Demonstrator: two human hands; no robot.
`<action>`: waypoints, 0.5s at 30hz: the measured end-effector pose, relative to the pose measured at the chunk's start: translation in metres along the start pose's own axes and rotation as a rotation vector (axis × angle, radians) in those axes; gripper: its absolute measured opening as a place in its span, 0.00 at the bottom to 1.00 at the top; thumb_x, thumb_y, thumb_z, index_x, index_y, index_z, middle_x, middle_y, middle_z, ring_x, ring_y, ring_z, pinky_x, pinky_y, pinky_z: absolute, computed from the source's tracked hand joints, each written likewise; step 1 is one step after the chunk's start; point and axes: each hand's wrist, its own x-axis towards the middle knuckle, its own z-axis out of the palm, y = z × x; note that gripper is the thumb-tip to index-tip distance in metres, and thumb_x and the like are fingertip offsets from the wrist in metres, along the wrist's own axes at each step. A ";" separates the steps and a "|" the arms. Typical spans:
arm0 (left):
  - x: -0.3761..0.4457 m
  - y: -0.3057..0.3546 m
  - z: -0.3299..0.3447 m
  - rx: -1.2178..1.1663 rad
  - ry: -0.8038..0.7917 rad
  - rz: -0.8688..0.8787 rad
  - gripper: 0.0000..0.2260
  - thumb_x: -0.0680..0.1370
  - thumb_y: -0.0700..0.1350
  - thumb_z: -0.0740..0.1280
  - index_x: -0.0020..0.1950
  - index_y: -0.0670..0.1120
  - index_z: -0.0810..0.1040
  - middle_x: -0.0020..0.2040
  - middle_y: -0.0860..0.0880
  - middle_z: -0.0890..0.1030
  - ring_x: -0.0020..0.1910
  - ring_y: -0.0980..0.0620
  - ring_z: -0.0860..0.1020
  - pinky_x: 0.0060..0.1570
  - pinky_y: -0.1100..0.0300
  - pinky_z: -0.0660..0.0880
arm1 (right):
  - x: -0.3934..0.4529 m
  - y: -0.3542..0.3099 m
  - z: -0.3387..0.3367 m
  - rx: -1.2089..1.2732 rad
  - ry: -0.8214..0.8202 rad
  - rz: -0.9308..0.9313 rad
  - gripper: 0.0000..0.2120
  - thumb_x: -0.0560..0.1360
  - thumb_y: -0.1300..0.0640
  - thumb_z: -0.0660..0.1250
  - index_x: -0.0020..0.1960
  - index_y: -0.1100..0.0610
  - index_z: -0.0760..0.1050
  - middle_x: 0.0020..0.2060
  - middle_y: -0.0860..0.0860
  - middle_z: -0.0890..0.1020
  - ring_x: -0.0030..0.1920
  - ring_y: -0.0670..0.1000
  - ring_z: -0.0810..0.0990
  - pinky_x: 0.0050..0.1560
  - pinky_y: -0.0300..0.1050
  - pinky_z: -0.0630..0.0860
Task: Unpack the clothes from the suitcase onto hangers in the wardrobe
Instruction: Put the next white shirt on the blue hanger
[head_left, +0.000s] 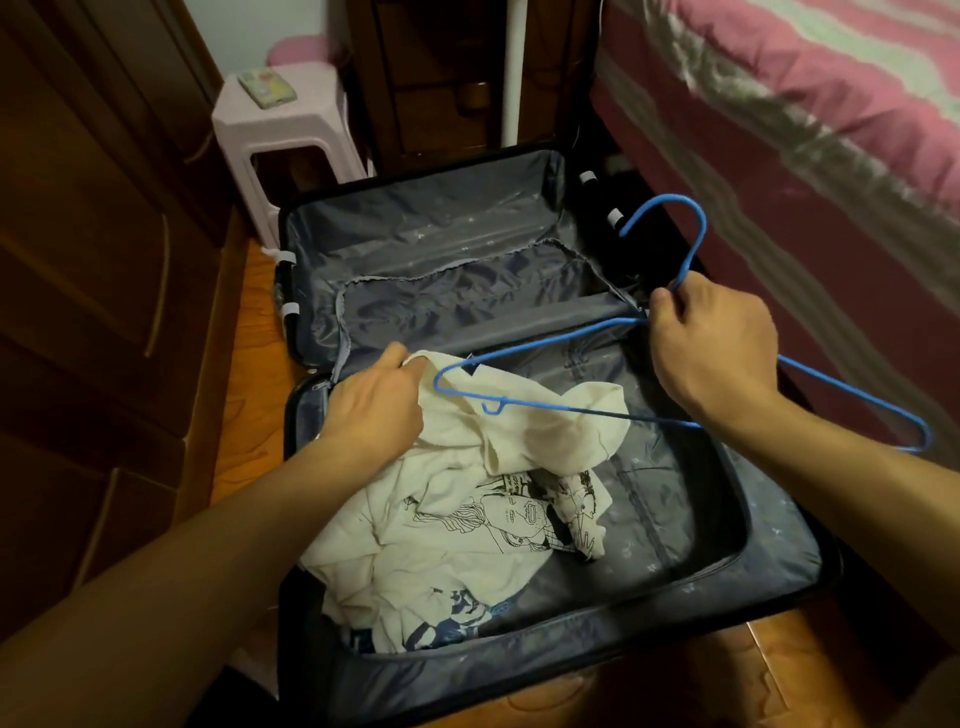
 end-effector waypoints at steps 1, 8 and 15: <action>0.001 -0.001 -0.002 -0.025 -0.027 -0.006 0.26 0.77 0.40 0.64 0.75 0.50 0.68 0.66 0.50 0.68 0.55 0.39 0.78 0.50 0.46 0.76 | -0.001 -0.003 0.000 -0.001 0.026 -0.048 0.16 0.82 0.53 0.57 0.37 0.58 0.65 0.30 0.58 0.73 0.36 0.65 0.72 0.42 0.50 0.59; -0.007 0.027 -0.029 -0.187 -0.026 0.150 0.32 0.76 0.39 0.63 0.79 0.52 0.60 0.76 0.56 0.61 0.64 0.43 0.75 0.60 0.48 0.74 | -0.010 -0.021 -0.006 0.037 0.156 -0.310 0.12 0.79 0.55 0.59 0.37 0.53 0.64 0.31 0.47 0.67 0.35 0.54 0.68 0.48 0.53 0.64; -0.025 0.066 -0.056 -0.471 -0.017 0.443 0.31 0.75 0.35 0.64 0.78 0.51 0.67 0.80 0.57 0.59 0.67 0.53 0.74 0.61 0.62 0.72 | -0.024 -0.031 0.029 0.212 -0.146 -0.431 0.16 0.80 0.47 0.54 0.45 0.57 0.75 0.39 0.53 0.78 0.42 0.57 0.75 0.43 0.53 0.70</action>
